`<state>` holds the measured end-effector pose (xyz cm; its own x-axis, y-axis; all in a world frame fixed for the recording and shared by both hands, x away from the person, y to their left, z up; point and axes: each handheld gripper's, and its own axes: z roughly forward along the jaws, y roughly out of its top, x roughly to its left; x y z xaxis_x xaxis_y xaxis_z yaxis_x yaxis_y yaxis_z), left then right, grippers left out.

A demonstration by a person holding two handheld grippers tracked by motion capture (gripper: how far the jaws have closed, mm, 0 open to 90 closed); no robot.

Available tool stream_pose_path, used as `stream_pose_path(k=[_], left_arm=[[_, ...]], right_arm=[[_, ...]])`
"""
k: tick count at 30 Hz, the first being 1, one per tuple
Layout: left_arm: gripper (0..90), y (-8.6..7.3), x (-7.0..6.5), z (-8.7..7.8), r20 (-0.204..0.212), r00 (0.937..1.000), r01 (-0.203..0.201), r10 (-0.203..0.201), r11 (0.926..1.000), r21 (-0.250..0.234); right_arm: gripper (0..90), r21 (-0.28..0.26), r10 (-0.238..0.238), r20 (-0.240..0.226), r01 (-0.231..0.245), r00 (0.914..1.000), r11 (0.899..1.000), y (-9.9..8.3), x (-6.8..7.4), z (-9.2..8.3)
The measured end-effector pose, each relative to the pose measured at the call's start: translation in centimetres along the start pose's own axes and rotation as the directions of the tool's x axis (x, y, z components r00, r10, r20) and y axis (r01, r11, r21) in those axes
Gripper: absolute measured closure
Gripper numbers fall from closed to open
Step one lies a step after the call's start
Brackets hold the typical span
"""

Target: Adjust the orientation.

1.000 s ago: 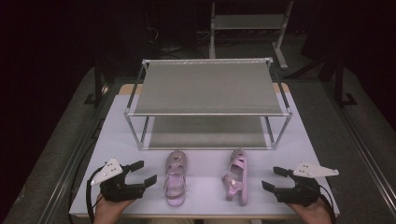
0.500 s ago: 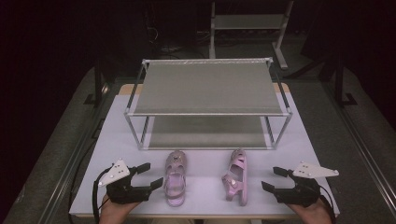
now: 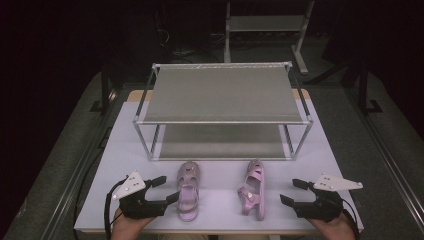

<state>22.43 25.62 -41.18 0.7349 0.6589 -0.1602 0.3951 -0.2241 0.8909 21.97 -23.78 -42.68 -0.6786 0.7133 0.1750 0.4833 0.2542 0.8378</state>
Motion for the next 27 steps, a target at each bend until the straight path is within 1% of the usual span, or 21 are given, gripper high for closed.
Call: stream_pose_path(k=[2, 9, 23, 27], left_arm=[[29.6, 0.0, 0.0, 0.1, 0.004, 1.0000, 0.000, 0.000, 1.0000, 0.003], [32.9, 0.0, -0.3, 0.7, 0.002, 1.0000, 0.009, -0.009, 0.9995, 0.030], [44.0, -0.2, -0.8, 1.6, -0.007, 0.9998, 0.018, -0.017, 0.9956, 0.092], [50.0, -0.3, -0.9, 1.9, -0.015, 0.9998, 0.016, -0.014, 0.9932, 0.115]], right_arm=[[25.6, 0.000, -0.001, 0.000, 0.001, 1.0000, 1.000, 0.0, 0.0, 0.0], [25.6, 0.002, -0.003, -0.001, 0.003, 1.0000, 1.000, 0.0, 0.0, 0.1], [25.6, 0.004, -0.007, -0.003, 0.007, 1.0000, 1.000, 0.0, 0.1, 0.2], [25.6, 0.005, -0.007, -0.004, 0.007, 1.0000, 1.000, 0.0, 0.1, 0.2]])
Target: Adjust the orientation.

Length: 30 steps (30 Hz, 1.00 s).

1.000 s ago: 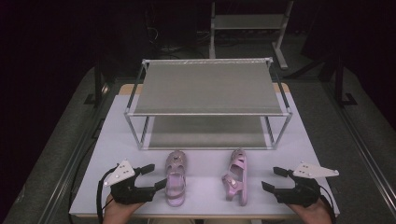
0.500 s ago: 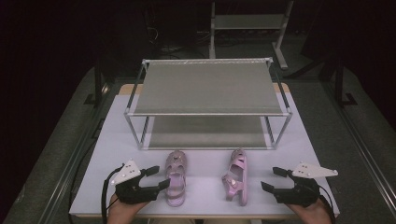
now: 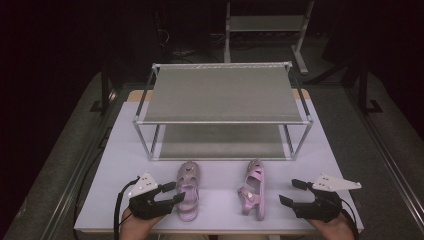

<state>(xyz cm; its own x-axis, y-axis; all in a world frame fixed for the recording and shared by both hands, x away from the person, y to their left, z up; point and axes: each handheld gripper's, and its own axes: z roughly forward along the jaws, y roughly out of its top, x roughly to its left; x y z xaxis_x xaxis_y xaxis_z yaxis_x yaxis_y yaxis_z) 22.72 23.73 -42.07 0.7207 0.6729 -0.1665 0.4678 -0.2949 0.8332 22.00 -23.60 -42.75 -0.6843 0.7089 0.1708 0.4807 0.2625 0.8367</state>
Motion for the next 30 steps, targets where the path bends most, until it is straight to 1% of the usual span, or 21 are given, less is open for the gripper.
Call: stream_pose_path(k=[3, 8, 10, 11, 12, 13, 15, 19, 22, 24, 26, 30], left_arm=[[52.1, -0.05, -0.06, 0.11, -0.002, 1.0000, 0.003, -0.003, 1.0000, 0.005], [55.9, -0.12, -0.24, 0.36, -0.007, 1.0000, 0.007, -0.007, 0.9996, 0.029], [57.9, -0.17, -0.29, 0.47, -0.007, 0.9999, 0.011, -0.011, 0.9993, 0.037], [60.2, -0.17, -0.31, 0.48, -0.010, 0.9999, 0.013, -0.013, 0.9991, 0.040], [60.2, -0.16, -0.36, 0.49, -0.011, 0.9998, 0.017, -0.016, 0.9990, 0.041], [63.1, -0.16, -0.45, 0.53, -0.010, 0.9997, 0.022, -0.021, 0.9989, 0.041], [64.4, -0.15, -0.50, 0.56, -0.010, 0.9997, 0.022, -0.022, 0.9988, 0.044], [68.7, -0.16, -0.74, 0.65, -0.024, 0.9993, 0.030, -0.029, 0.9983, 0.050], [72.9, -0.23, -0.84, 0.57, -0.049, 0.9983, 0.034, -0.032, 0.9984, 0.046], [74.9, -0.28, -0.73, 0.49, -0.052, 0.9978, 0.042, -0.039, 0.9981, 0.046], [76.4, -0.38, -0.61, 0.46, -0.050, 0.9970, 0.062, -0.060, 0.9975, 0.035], [79.0, -0.49, -0.40, 0.26, -0.062, 0.9953, 0.076, -0.074, 0.9968, 0.024]], right_arm=[[25.6, 0.002, 0.000, 0.000, 0.000, 1.0000, 1.000, 0.01, 0.02, 0.01], [25.6, 0.005, -0.006, -0.001, 0.006, 1.0000, 1.000, 0.01, 0.18, 0.10], [25.6, 0.006, -0.006, -0.002, 0.006, 1.0000, 1.000, 0.03, 0.21, 0.12], [25.6, 0.006, -0.005, -0.001, 0.005, 1.0000, 1.000, 0.04, 0.21, 0.13], [25.6, 0.007, -0.006, -0.001, 0.006, 1.0000, 1.000, 0.04, 0.21, 0.13], [25.6, 0.006, -0.006, 0.001, 0.006, 1.0000, 1.000, 0.03, 0.22, 0.10], [25.6, 0.006, -0.007, 0.001, 0.007, 1.0000, 1.000, 0.03, 0.22, 0.08], [25.6, 0.002, -0.004, 0.006, 0.004, 1.0000, 1.000, 0.01, 0.23, 0.04], [25.6, 0.002, -0.003, 0.007, 0.003, 1.0000, 1.000, 0.02, 0.24, 0.02], [25.6, 0.000, -0.004, 0.009, 0.004, 1.0000, 1.000, 0.03, 0.26, -0.05], [25.6, -0.005, -0.003, 0.011, 0.003, 0.9999, 1.000, 0.01, 0.26, -0.16], [25.6, -0.007, 0.000, 0.014, 0.000, 0.9999, 1.000, -0.03, 0.20, -0.21]])
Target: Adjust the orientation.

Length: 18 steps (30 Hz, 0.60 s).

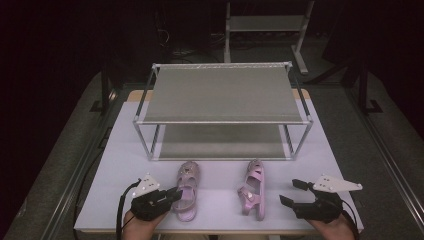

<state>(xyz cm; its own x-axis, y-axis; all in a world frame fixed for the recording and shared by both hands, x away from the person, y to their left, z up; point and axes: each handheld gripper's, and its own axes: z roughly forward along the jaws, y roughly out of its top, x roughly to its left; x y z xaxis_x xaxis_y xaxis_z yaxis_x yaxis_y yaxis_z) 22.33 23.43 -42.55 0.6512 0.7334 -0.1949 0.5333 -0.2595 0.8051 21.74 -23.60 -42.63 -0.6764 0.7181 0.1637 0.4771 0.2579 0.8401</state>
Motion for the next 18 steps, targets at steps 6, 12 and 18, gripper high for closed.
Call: stream_pose_path(k=[6, 12, 18], left_arm=[[81.5, -0.4, 0.8, -0.4, 0.009, 0.9957, 0.092, -0.092, 0.9948, -0.044], [82.7, -0.6, 1.2, -1.0, 0.019, 0.9884, 0.152, -0.151, 0.9841, -0.093], [83.1, -0.8, 1.1, -1.3, 0.043, 0.9820, 0.188, -0.184, 0.9745, -0.123]], right_arm=[[25.6, -0.006, 0.002, 0.001, -0.002, 1.0000, 1.000, 0.0, 0.0, -0.1], [25.6, -0.008, 0.006, 0.001, -0.006, 1.0000, 1.000, -0.1, -0.1, -0.1], [25.6, -0.014, 0.009, 0.001, -0.009, 1.0000, 1.000, -0.1, -0.1, -0.2]])
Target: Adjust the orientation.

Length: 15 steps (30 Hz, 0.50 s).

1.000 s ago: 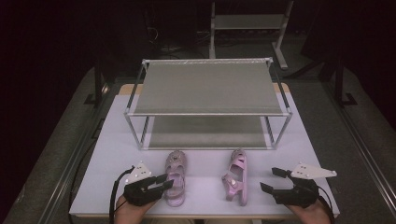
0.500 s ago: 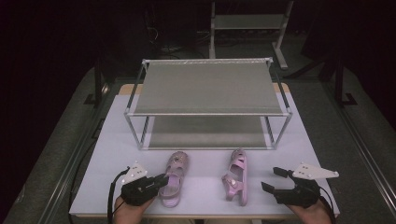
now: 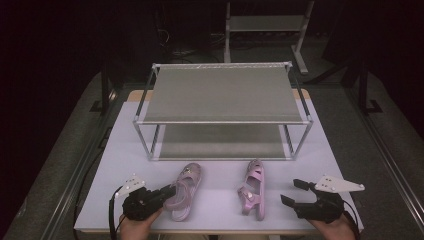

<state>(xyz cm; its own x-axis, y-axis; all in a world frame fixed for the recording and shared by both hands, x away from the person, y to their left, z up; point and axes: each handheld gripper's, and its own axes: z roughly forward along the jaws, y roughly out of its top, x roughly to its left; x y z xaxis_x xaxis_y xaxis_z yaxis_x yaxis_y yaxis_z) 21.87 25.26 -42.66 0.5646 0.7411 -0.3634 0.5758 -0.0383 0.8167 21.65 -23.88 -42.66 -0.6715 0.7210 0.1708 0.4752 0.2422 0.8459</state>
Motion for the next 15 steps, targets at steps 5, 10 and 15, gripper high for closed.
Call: stream_pose_path(k=[5, 10, 15], left_arm=[[83.1, 0.19, -0.08, -0.28, 0.022, 0.9993, 0.031, -0.030, 0.9988, -0.037], [83.1, 0.29, -0.33, -0.36, 0.042, 0.9980, 0.050, -0.047, 0.9967, -0.064], [83.1, 0.36, -0.55, -0.17, 0.060, 0.9959, 0.073, -0.068, 0.9934, -0.089]], right_arm=[[25.6, -0.001, 0.003, -0.001, -0.003, 1.0000, 1.000, -0.04, -0.03, -0.08], [25.6, 0.000, 0.007, -0.002, -0.007, 1.0000, 1.000, -0.06, -0.05, -0.03], [25.6, -0.003, 0.004, -0.003, -0.004, 1.0000, 1.000, -0.05, 0.00, -0.10]])
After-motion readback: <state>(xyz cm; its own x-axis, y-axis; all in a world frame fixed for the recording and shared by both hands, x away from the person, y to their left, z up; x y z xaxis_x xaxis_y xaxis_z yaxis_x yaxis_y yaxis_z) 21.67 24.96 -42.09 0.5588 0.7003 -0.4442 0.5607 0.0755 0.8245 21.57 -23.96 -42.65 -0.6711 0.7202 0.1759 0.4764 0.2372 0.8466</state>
